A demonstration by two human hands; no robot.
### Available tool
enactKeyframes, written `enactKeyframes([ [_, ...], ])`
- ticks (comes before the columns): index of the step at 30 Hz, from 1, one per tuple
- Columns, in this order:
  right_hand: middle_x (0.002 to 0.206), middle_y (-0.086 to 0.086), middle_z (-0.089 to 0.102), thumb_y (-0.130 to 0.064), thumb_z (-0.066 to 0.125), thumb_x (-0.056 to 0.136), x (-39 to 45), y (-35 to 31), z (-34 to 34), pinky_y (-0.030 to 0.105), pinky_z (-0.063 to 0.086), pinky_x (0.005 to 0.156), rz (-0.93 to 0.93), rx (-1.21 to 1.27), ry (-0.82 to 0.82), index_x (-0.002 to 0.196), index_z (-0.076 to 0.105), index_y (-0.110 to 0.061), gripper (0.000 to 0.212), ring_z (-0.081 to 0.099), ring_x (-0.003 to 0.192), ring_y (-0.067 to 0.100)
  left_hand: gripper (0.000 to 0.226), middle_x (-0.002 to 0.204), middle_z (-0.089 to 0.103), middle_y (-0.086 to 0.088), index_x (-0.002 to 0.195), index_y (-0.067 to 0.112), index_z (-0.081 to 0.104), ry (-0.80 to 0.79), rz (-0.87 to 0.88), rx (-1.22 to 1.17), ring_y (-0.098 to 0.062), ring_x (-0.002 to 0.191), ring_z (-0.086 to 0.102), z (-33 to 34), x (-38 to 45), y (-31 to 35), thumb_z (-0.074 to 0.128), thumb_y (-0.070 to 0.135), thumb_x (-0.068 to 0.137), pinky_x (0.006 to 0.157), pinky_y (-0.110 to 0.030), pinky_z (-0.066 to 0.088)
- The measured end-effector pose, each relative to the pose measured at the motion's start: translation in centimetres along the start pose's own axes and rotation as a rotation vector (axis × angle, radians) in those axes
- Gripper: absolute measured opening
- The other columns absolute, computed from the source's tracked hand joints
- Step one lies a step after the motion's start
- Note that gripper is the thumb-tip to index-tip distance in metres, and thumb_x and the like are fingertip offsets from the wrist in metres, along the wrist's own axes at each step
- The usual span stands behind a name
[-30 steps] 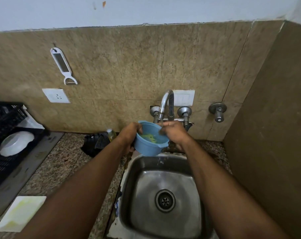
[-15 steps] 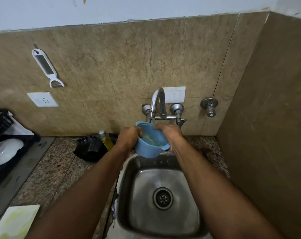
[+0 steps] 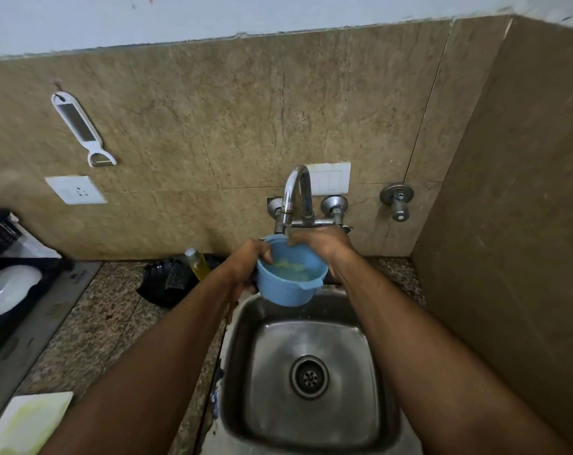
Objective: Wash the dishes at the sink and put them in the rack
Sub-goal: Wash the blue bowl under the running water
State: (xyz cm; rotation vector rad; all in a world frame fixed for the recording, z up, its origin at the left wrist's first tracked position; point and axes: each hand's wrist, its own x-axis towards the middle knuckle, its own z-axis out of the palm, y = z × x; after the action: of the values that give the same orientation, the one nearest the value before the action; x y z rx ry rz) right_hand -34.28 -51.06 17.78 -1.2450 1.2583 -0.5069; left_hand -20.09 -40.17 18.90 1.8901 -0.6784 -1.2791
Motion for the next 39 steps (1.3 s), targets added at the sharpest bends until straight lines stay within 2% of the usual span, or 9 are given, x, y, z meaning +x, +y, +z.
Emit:
enactKeyframes([
  [3, 0.082, 0.0, 0.08, -0.044, 0.097, 0.034, 0.5, -0.3, -0.1, 0.038, 0.066, 0.071, -0.035, -0.006, -0.019, 0.09, 0.08, -0.014, 0.066, 0.078, 0.074, 0.02, 0.024, 0.051, 0.047, 0.0, 0.085, 0.012, 0.055, -0.058, -0.01, -0.012, -0.014, 0.038, 0.043, -0.2, 0.7, 0.2, 0.05, 0.024, 0.065, 0.039, -0.017, 0.028],
  [10, 0.099, 0.014, 0.079, -0.016, 0.074, 0.089, 1.4, 0.7, -0.4, 0.043, 0.064, 0.085, -0.003, 0.054, -0.114, 0.108, 0.076, -0.006, 0.022, 0.077, 0.093, 0.033, 0.026, 0.073, 0.067, -0.003, 0.102, 0.014, 0.069, -0.034, -0.093, -0.051, -0.018, 0.064, 0.06, 0.0, 2.3, 0.1, 0.064, 0.034, 0.085, 0.059, -0.026, 0.047],
  [14, 0.09, 0.008, 0.08, -0.028, 0.087, 0.077, 2.4, 2.1, -0.6, 0.032, 0.062, 0.067, 0.03, -0.052, 0.027, 0.095, 0.078, -0.009, 0.027, 0.078, 0.078, 0.023, 0.025, 0.088, 0.068, -0.008, 0.11, 0.025, 0.073, 0.014, -0.006, -0.086, -0.023, 0.079, 0.061, 1.2, 2.5, -0.8, 0.051, 0.021, 0.098, 0.066, -0.032, 0.049],
  [19, 0.083, 0.006, 0.077, -0.032, 0.079, 0.089, 2.0, 2.0, -1.3, 0.028, 0.056, 0.054, 0.085, -0.171, -0.116, 0.088, 0.075, -0.008, 0.025, 0.071, 0.065, 0.02, 0.032, 0.097, 0.072, -0.009, 0.118, 0.026, 0.071, 0.0, -0.002, -0.062, -0.021, 0.078, 0.064, 1.3, 2.7, -1.7, 0.044, 0.021, 0.101, 0.057, -0.028, 0.049],
  [23, 0.105, 0.021, 0.077, -0.015, 0.07, 0.094, 1.4, 1.7, 0.0, 0.054, 0.061, 0.091, 0.133, 0.013, -0.219, 0.108, 0.073, 0.005, 0.024, 0.075, 0.094, 0.039, 0.031, 0.111, 0.075, -0.011, 0.118, 0.028, 0.072, -0.025, 0.004, -0.027, -0.024, 0.088, 0.069, 0.5, 2.9, -2.2, 0.045, 0.024, 0.104, 0.056, -0.028, 0.05],
  [29, 0.086, 0.013, 0.075, -0.023, 0.075, 0.093, 1.0, 0.3, 2.3, 0.034, 0.061, 0.067, 0.041, 0.021, -0.241, 0.091, 0.074, -0.004, 0.019, 0.07, 0.074, 0.024, 0.029, 0.107, 0.078, -0.009, 0.104, 0.032, 0.079, 0.029, 0.076, -0.016, -0.031, 0.097, 0.071, -1.2, 2.8, -3.1, 0.05, 0.026, 0.104, 0.063, -0.033, 0.053],
  [34, 0.124, 0.026, 0.07, -0.004, 0.061, 0.097, 2.3, 1.0, 1.6, 0.051, 0.054, 0.104, 0.093, 0.283, -0.496, 0.124, 0.069, 0.007, 0.03, 0.067, 0.107, 0.036, 0.027, 0.112, 0.077, -0.015, 0.106, 0.029, 0.081, 0.053, 0.201, -0.006, -0.042, 0.112, 0.069, -3.4, 2.3, -2.1, 0.06, 0.037, 0.091, 0.1, -0.06, 0.055],
  [37, 0.097, 0.019, 0.074, -0.008, 0.067, 0.096, 1.6, 0.5, 2.1, 0.043, 0.062, 0.08, 0.103, 0.287, -0.407, 0.103, 0.073, 0.002, 0.014, 0.07, 0.081, 0.028, 0.023, 0.108, 0.078, -0.014, 0.105, 0.025, 0.081, -0.013, 0.218, 0.041, -0.039, 0.108, 0.072, -3.0, 2.3, -1.5, 0.061, 0.03, 0.097, 0.098, -0.056, 0.057],
  [39, 0.089, 0.019, 0.073, -0.011, 0.074, 0.092, 1.6, 0.3, 2.8, 0.038, 0.064, 0.067, 0.076, 0.243, -0.298, 0.093, 0.072, 0.001, 0.012, 0.069, 0.071, 0.028, 0.025, 0.097, 0.081, -0.003, 0.098, 0.024, 0.081, -0.047, 0.243, 0.096, -0.021, 0.095, 0.076, -2.1, 2.1, -0.7, 0.057, 0.019, 0.104, 0.085, -0.035, 0.063],
])
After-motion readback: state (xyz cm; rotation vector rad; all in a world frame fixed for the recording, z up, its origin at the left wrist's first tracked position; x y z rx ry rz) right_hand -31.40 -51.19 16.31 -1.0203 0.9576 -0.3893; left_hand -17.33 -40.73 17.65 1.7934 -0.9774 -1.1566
